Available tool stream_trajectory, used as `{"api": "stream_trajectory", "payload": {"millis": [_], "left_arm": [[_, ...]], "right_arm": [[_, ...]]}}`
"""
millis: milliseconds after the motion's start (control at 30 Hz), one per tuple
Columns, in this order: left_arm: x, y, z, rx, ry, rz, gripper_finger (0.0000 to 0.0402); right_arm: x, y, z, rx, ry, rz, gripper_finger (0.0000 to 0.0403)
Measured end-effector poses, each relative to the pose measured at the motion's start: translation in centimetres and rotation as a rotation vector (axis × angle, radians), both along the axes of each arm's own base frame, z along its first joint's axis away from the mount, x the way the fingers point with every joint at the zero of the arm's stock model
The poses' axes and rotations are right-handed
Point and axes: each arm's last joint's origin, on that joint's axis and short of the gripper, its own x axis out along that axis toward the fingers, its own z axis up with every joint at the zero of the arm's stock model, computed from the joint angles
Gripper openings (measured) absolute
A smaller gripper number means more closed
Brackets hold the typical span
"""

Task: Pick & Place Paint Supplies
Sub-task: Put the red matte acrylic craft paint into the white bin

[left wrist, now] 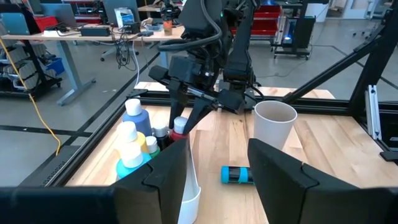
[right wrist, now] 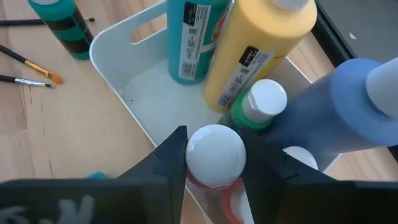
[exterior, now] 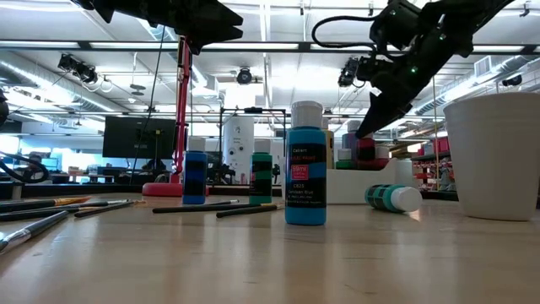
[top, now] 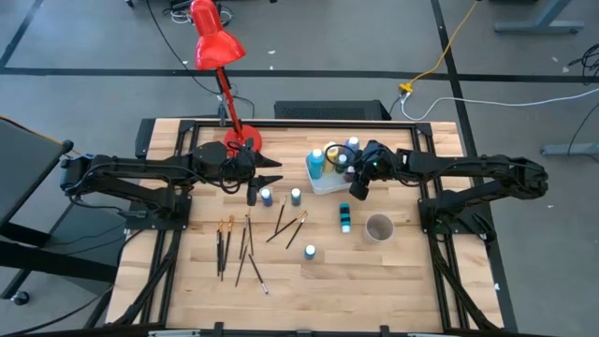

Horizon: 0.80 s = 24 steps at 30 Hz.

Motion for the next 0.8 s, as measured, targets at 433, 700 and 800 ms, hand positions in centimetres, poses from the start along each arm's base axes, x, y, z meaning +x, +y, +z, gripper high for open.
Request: {"api": "stream_trajectory", "payload": {"millis": [433, 700, 800], "left_arm": [[0.0, 0.0, 0.0, -0.001, 0.0, 0.0, 0.0178], [0.0, 0.0, 0.0, 0.003, 0.0, 0.0, 0.0178], [0.0, 0.0, 0.0, 0.001, 0.0, 0.0, 0.0178]], "right_arm": [[1.2, -0.5, -2.4, -0.036, 0.041, -0.003, 0.0117], [1.0, -1.9, -2.2, -0.077, 0.032, -0.063, 0.0149], [1.1, -2.3, -2.6, -0.065, 0.037, -0.072, 0.0149]]}}
